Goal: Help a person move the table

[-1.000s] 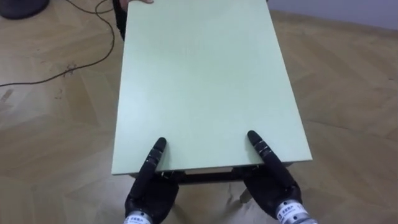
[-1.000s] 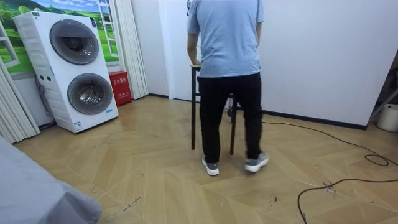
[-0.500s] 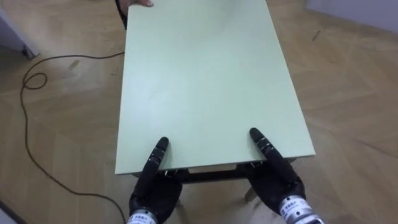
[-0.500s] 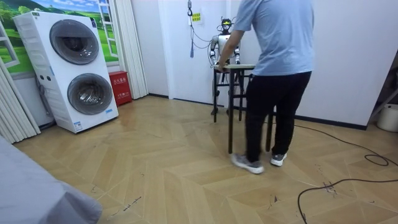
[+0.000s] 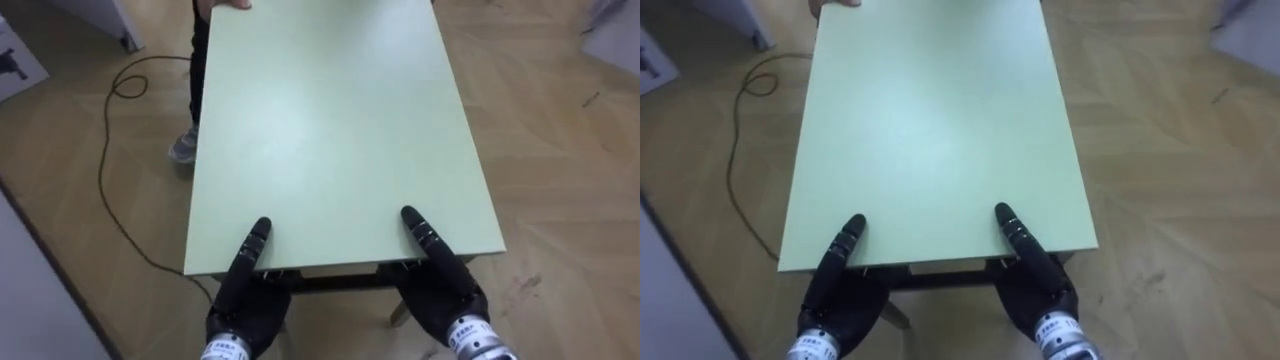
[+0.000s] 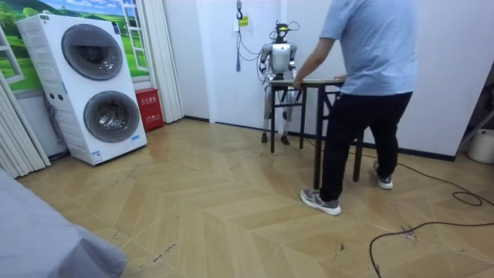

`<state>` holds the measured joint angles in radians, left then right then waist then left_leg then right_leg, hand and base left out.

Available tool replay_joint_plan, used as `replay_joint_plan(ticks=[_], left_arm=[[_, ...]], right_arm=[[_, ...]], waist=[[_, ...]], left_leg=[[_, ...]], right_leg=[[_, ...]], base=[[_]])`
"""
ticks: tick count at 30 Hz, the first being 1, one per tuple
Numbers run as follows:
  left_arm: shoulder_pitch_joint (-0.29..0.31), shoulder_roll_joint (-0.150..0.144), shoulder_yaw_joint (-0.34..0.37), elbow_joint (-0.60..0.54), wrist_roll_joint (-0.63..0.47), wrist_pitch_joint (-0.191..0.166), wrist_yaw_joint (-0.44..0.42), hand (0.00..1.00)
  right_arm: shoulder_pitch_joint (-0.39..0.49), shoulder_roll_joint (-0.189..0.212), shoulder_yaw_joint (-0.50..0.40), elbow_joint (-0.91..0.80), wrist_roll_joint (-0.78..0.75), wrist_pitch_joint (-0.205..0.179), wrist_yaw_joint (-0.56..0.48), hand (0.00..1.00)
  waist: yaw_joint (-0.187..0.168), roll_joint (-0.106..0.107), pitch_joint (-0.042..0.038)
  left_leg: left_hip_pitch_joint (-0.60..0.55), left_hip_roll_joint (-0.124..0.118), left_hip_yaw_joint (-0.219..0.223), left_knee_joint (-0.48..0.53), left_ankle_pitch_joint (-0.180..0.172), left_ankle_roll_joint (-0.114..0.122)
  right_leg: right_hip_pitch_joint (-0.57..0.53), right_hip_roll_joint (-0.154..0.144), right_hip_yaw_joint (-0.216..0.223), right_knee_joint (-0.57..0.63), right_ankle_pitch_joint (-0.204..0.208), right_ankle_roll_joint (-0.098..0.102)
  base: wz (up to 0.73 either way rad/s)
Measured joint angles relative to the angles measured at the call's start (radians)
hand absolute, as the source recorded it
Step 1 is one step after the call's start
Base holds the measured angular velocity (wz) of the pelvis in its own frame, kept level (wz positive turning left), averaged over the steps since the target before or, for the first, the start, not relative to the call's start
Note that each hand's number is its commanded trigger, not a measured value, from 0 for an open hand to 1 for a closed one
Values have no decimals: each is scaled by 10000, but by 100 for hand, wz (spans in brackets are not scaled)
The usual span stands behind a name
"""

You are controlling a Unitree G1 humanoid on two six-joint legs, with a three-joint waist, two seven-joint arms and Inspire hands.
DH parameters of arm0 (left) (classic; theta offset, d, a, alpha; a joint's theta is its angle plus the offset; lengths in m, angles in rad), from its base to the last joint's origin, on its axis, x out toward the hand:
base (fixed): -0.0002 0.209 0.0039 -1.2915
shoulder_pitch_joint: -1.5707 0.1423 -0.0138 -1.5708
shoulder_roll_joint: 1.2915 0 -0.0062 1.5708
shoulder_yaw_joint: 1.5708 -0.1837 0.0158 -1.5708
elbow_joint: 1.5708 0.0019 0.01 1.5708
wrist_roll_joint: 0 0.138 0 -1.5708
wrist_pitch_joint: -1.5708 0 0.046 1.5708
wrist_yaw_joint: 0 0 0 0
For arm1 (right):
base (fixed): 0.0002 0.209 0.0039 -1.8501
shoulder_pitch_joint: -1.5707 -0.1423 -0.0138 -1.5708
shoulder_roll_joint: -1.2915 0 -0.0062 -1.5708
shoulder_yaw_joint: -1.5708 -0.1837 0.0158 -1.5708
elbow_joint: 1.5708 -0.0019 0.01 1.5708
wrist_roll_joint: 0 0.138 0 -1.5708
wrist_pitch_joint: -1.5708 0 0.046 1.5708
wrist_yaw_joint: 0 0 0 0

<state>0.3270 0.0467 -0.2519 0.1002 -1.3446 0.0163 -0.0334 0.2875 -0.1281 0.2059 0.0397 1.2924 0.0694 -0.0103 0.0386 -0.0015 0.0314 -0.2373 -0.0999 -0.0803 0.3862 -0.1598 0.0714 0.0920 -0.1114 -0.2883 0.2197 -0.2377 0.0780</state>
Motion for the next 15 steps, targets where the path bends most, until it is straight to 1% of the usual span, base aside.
replay_joint_plan(ticks=[1,2,3,4,5,6,7,8,9,10,11,12,13,14,15], left_arm=[[27,17,-2,-72,-3,1,29,100],[21,53,-1,-104,16,1,32,100],[4,64,-1,-104,11,1,32,100],[-21,92,-7,-104,6,-1,32,100],[-64,119,-37,-106,-1,-1,32,100],[-109,123,-56,-105,-1,-1,34,100],[-226,135,-95,-105,37,-2,39,100],[-351,115,-103,-106,121,-2,39,100],[-410,95,-99,-105,160,1,39,100],[-404,24,-30,-105,224,13,31,100],[-113,10,108,-195,182,21,-21,100],[-19,12,152,-251,174,66,-24,100],[-25,-6,211,-251,204,226,-18,100],[-84,22,240,-245,281,352,1,100],[-157,17,260,-244,351,404,19,100]], right_arm=[[0,1,9,0,-2,-14,0,100],[2,32,12,1,3,-21,1,100],[2,44,17,1,4,-33,1,100],[1,31,57,0,42,-82,1,100],[2,-16,60,0,105,-134,5,100],[3,-51,60,-1,119,-178,16,100],[2,-47,55,-4,157,-290,83,100],[1,-47,24,-21,214,-379,160,100],[-4,-14,0,-40,222,-414,197,100],[-32,0,1,-37,225,-420,209,100],[-63,79,116,-22,210,-291,65,100],[-53,103,135,-23,199,-259,49,100],[-29,79,111,-25,156,-255,44,100],[55,136,39,-32,109,-241,41,100],[93,181,-20,-60,101,-241,42,100]], waist=[[34,6,-1],[-25,13,0],[-36,22,-5],[0,39,-9],[-23,82,-32],[-98,98,-42],[-283,141,-71],[-483,155,-87],[-631,152,-85],[-638,138,-53],[-598,241,-58],[-578,451,-83],[-567,688,4],[-736,682,6],[-838,608,23]], left_leg=[[-101,9,-65,130,3,-6],[-186,11,-80,139,66,-36],[-215,8,-67,112,126,-29],[-219,-24,-28,-74,304,-27],[-193,-95,-34,-425,617,-10],[-164,-144,-29,-675,833,11],[-140,-194,265,-1274,1325,59],[-115,-142,1379,-1995,1795,-66],[-150,-74,2066,-2101,1848,-208],[-373,473,3626,-835,978,-193],[-293,1367,4516,957,-264,32],[-202,1839,4628,1586,-700,-51],[-178,2245,4469,1955,-1107,-289],[-25,2027,4136,1504,-1152,-186],[87,1795,3748,1162,-1073,6]], right_leg=[[66,67,-252,0,1,-5],[136,113,-523,9,1,-14],[159,126,-631,22,1,-36],[200,136,-806,28,0,-201],[182,139,-995,8,46,-299],[149,137,-1081,-18,73,-348],[160,142,-1284,-135,124,-430],[213,133,-1454,-425,147,-472],[262,33,-1679,-583,148,-478],[385,-102,-2368,-743,106,-455],[554,34,-2927,-586,106,-447],[581,126,-3193,-355,84,-422],[555,216,-3543,313,-26,-379],[371,192,-3447,913,-111,-383],[162,104,-3274,1226,-140,-393]], base=[[75],[84],[89],[87],[94],[117],[138],[140],[101],[33],[9],[14],[67],[87],[94]])
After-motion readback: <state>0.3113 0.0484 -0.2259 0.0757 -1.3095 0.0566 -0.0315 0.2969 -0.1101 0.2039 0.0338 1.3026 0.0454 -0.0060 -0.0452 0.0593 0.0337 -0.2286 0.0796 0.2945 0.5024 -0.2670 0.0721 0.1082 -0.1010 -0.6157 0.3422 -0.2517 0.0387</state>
